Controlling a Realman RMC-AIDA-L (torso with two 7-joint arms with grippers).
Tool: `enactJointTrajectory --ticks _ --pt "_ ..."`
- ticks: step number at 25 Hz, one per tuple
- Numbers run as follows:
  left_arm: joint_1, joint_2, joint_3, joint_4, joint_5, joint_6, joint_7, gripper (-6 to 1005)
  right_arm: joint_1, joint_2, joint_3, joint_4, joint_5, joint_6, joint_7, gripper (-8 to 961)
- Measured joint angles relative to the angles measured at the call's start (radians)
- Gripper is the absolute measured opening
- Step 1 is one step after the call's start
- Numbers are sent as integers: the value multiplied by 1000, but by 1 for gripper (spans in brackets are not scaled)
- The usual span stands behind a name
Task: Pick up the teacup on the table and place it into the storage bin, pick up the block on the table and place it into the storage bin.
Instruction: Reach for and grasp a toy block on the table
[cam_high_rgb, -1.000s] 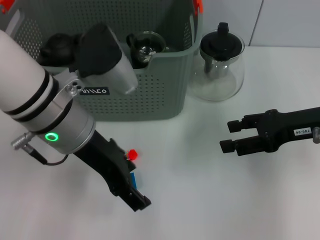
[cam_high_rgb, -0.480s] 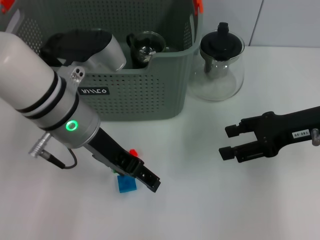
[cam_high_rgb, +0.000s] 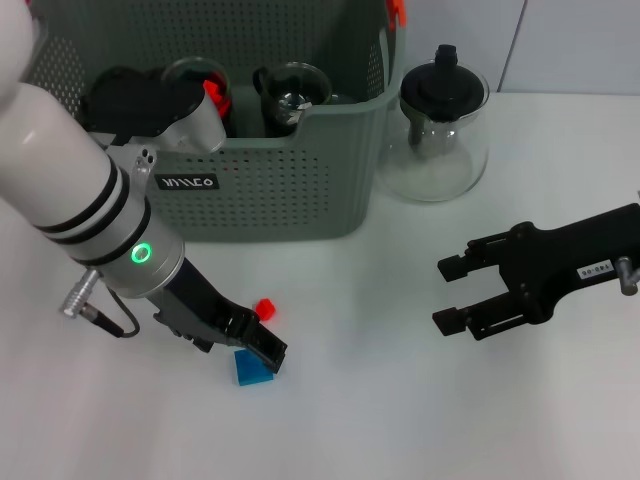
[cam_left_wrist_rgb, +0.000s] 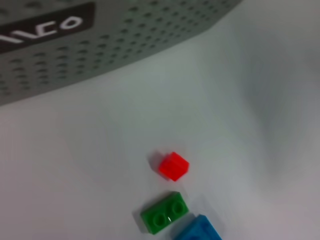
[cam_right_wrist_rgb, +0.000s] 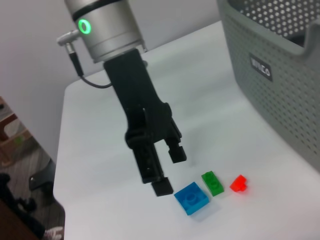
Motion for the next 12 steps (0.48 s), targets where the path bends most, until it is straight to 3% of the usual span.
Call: enactJointTrajectory --ticks 12 --pt "-25 -8 52 -66 23 -64 -11 935 20 -9 -32 0 -1 3 -32 821"
